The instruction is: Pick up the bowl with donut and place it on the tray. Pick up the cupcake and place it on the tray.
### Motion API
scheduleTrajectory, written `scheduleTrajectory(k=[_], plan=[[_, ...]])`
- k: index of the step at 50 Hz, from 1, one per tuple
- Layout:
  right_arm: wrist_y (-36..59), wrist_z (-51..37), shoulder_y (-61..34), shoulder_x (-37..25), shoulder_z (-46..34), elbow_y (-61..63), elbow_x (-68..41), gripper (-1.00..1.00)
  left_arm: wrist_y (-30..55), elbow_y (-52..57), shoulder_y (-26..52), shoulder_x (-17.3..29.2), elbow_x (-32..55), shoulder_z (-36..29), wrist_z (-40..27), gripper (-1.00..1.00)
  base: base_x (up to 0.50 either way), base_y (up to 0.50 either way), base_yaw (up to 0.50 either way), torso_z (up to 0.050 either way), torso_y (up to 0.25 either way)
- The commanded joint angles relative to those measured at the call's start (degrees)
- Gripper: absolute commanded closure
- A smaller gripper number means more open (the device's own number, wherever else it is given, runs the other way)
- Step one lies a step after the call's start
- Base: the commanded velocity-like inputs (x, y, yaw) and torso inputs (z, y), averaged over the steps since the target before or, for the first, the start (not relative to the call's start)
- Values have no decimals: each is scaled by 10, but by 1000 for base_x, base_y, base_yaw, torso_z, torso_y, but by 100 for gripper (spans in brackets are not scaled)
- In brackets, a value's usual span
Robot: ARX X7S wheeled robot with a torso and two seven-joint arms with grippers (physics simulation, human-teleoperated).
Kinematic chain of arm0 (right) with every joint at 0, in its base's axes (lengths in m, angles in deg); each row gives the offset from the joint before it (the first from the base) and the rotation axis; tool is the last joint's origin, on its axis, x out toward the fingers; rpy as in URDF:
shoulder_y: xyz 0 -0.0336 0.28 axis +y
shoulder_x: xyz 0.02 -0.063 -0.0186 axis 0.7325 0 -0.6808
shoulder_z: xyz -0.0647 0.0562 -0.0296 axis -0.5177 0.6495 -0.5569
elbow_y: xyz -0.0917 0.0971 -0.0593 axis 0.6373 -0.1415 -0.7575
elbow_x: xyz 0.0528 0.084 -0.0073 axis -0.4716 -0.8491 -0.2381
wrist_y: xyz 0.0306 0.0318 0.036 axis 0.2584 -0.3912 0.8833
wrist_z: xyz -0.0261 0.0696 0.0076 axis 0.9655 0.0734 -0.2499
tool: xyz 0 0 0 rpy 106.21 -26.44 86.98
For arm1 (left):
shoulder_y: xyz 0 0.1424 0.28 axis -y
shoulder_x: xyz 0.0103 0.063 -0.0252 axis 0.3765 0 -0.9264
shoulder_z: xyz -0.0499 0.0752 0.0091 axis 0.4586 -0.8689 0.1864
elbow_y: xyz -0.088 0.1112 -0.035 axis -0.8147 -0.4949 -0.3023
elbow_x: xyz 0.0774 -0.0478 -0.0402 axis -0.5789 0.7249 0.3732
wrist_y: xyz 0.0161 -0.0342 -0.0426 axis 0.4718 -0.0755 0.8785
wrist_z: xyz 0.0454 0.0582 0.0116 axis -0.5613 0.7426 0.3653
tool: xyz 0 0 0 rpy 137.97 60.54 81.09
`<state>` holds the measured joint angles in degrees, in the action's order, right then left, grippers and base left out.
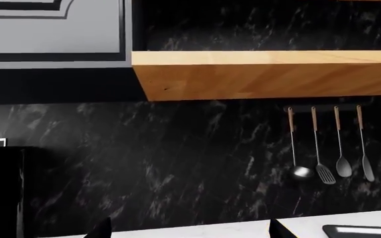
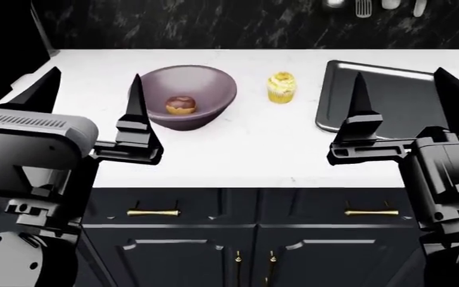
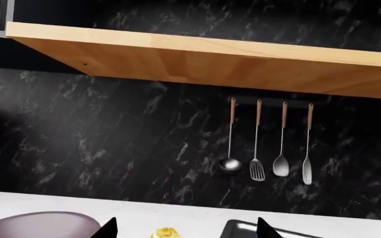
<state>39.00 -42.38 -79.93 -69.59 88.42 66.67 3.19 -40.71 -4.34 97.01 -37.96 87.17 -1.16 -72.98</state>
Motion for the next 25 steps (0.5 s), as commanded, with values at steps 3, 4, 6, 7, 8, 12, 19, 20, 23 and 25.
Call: scheduleTrajectory(k=[3, 4, 6, 7, 8, 12, 19, 20, 23, 25], plan=[[-8, -5, -3, -7, -11, -5, -3, -100, 4, 3, 8, 7, 11, 0, -8, -100, 154, 0, 0, 0, 0], [-10, -4, -2, -8, -13, -6, 0, -100, 5, 5, 9, 7, 13, 0, -9, -100, 152, 0, 0, 0, 0], [-12, -4, 0, -10, -14, -7, 2, -100, 6, 6, 10, 8, 16, 0, -11, -100, 154, 0, 0, 0, 0], [-11, -5, -1, -11, -14, -7, 0, -100, 7, 6, 11, 9, 17, 1, -12, -100, 152, 0, 0, 0, 0], [-10, -6, -2, -11, -14, -6, -2, -100, 8, 6, 11, 9, 18, 1, -13, -100, 156, 0, 0, 0, 0], [-13, -7, -2, -13, -17, -7, -3, -100, 6, 6, 10, 11, 19, 0, -15, -100, 155, 0, 0, 0, 0], [-14, -11, -8, -15, -24, -6, -8, -100, 10, 10, 13, 15, 29, 1, -22, -100, 157, 0, 0, 0, 0], [-14, -12, -8, -15, -25, -7, -8, -100, 9, 9, 13, 16, 29, 2, -22, -100, 152, 0, 0, 0, 0], [-17, -12, -7, -16, -28, -8, -6, -100, 8, 8, 14, 17, 31, 2, -24, -100, 159, 0, 0, 0, 0], [-17, -13, -10, -17, -29, -10, -6, -100, 8, 8, 16, 18, 34, 1, -25, -100, 154, 0, 0, 0, 0]])
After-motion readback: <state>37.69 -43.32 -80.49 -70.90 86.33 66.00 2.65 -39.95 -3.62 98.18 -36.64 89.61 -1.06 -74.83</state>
